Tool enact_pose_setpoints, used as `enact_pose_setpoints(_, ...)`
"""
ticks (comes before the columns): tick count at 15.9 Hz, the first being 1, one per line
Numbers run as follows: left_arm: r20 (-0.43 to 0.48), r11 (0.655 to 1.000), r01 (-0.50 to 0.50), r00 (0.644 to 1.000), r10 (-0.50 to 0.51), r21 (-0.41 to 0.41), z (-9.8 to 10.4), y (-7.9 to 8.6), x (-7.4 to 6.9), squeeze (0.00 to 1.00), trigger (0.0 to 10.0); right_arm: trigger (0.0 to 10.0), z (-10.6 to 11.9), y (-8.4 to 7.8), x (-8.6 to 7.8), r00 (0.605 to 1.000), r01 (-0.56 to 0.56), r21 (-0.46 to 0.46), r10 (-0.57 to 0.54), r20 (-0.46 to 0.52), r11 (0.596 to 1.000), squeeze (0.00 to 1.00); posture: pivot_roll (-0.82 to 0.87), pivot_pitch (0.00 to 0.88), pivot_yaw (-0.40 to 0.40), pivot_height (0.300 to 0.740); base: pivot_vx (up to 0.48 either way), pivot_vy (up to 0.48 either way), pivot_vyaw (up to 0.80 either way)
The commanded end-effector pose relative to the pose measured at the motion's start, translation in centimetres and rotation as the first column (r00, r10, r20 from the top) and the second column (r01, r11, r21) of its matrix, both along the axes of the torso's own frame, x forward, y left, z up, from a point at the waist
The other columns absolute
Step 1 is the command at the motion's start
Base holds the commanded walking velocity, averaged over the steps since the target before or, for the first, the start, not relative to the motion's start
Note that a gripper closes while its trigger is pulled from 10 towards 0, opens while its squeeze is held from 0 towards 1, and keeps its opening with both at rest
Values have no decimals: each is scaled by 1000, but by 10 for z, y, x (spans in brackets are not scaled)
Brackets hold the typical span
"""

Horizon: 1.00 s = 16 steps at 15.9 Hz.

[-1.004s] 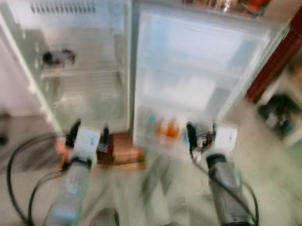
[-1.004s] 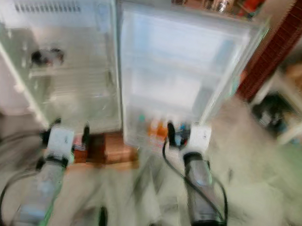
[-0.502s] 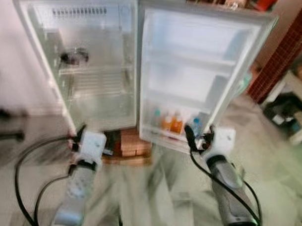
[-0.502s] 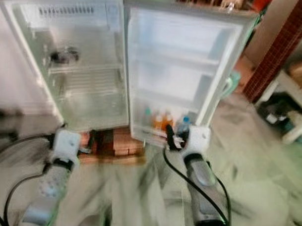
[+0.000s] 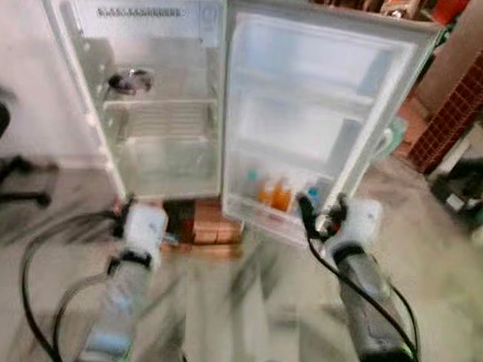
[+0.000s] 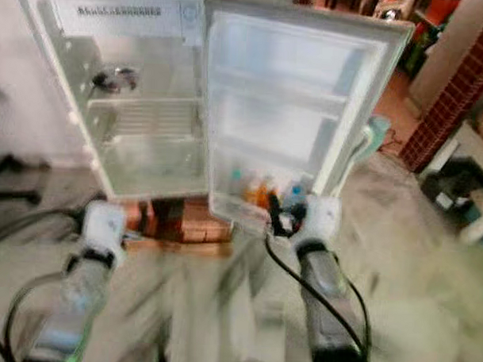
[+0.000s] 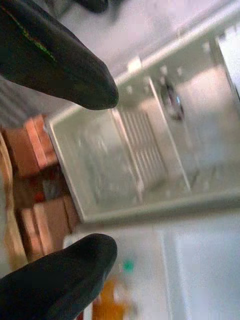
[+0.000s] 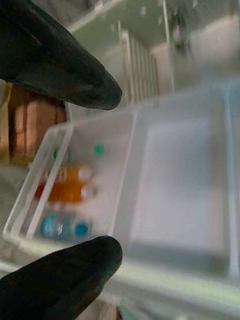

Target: Restocking fridge

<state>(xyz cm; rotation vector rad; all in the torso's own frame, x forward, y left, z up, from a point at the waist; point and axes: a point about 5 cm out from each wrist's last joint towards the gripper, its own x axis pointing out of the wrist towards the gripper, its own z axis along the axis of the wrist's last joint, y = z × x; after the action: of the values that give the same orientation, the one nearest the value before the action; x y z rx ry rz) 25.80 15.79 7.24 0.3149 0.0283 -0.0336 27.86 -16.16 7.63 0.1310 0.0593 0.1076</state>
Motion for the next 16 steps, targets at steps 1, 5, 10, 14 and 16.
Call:
enact_pose_setpoints(1, -5, 1000, -11, 1000, 11, 4, 0, 5, 0, 0, 10000, 10000, 3, 2, 2, 1000, -7, 15, 7, 13, 1000, 0, 119, 52, -50, 740, 0, -435, 0)
enact_pose_setpoints(5, -10, 999, -32, 999, 32, -2, 0, 8, 0, 0, 10000, 10000, 3, 9, 1, 997, -75, -15, 75, 22, 997, 0, 123, 58, -49, 740, 160, -392, 0)
enact_pose_setpoints(10, -10, 999, -45, 999, 45, -8, 1, 10, 0, 0, 10000, 10000, 6, 11, 1, 995, -92, -15, 93, 47, 996, 0, 122, 62, -48, 740, 341, -333, 604)
enact_pose_setpoints(14, -9, 999, -48, 999, 48, -24, 1, 9, 1, 0, 10000, 10000, 9, 10, 2, 993, -98, -45, 101, 62, 994, 0, 119, 62, -49, 740, 367, -302, 800)
enact_pose_setpoints(16, -11, 998, -49, 999, 49, -27, 1, 10, 1, 0, 10000, 10000, 8, 10, 2, 994, -90, -34, 92, 61, 995, 0, 120, 62, -52, 740, 394, -270, 797)
